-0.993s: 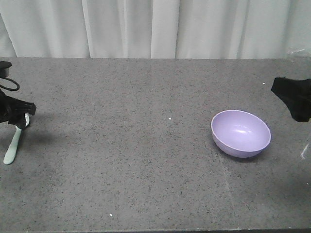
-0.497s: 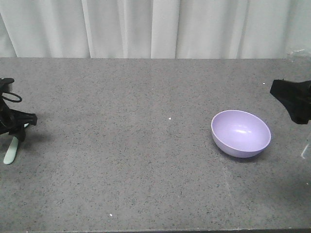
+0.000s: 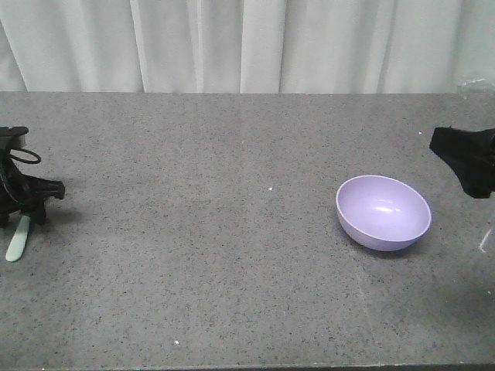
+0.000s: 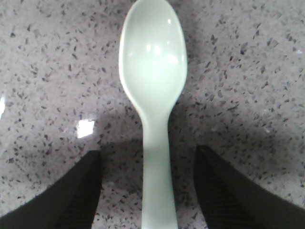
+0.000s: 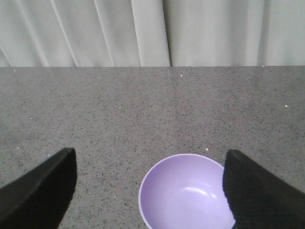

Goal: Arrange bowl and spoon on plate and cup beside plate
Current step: 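Lower the left gripper onto the pale green spoon handle and close, then lower the right gripper to the lavender bowl rim and grip it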

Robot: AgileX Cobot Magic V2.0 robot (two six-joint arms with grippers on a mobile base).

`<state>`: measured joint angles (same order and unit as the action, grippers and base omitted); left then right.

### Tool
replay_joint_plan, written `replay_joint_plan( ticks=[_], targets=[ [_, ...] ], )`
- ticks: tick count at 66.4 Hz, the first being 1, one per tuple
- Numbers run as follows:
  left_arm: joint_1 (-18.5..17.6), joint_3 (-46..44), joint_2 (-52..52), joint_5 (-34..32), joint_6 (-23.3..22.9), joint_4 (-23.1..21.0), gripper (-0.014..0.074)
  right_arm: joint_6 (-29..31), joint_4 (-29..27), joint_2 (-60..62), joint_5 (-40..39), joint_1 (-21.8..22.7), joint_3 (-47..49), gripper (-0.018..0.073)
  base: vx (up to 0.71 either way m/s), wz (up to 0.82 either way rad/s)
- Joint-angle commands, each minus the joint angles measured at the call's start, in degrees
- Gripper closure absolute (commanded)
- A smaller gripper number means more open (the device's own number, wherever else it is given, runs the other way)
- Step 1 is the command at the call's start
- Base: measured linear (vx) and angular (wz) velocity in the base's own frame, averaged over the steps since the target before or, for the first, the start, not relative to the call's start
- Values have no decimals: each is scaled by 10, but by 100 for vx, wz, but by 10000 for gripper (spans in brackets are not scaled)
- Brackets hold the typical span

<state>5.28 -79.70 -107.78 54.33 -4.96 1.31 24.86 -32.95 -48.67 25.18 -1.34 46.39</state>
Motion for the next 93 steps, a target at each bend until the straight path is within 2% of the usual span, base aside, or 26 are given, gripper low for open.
replay_joint_plan(
  ticks=[1,8,18,28,39,50,58,63,68,74,79,85,93],
  targets=[
    [1,-10,8,9,8,-2,233,7,-9,1,-29,-1,19,-35,0,0],
    [1,-10,7,22,8,-1,351,7,-9,1,-29,-1,19,-35,0,0],
    [0,-10,8,39,23,-2,606,7,-8,1,-29,-1,19,-35,0,0],
    [0,-10,12,62,53,-23,606,7,-11,1,-29,-1,19,-35,0,0],
    [0,-10,57,44,89,-92,605,-11,-12,-7,-25,1,29,-35,0,0],
    [0,-10,138,28,120,-167,605,-21,-8,-63,9,1,101,-35,0,0],
    [0,-10,205,20,154,-221,605,-72,51,-130,49,5,180,-35,0,0],
    [0,-10,247,13,166,-245,605,-102,93,-176,87,30,226,-35,0,0],
    [0,-10,285,5,169,-256,605,-110,110,-221,126,68,268,-35,0,0],
    [0,-10,327,0,169,-263,605,-99,100,-269,187,108,302,-35,0,0],
    [0,-10,354,-4,170,-277,605,-74,65,-311,228,126,311,-35,0,0],
    [0,-10,383,-13,173,-292,605,-54,27,-357,255,128,311,-35,0,0],
    [0,-10,406,-16,173,-301,605,-45,22,-408,272,125,311,-35,0,0]
  ],
)
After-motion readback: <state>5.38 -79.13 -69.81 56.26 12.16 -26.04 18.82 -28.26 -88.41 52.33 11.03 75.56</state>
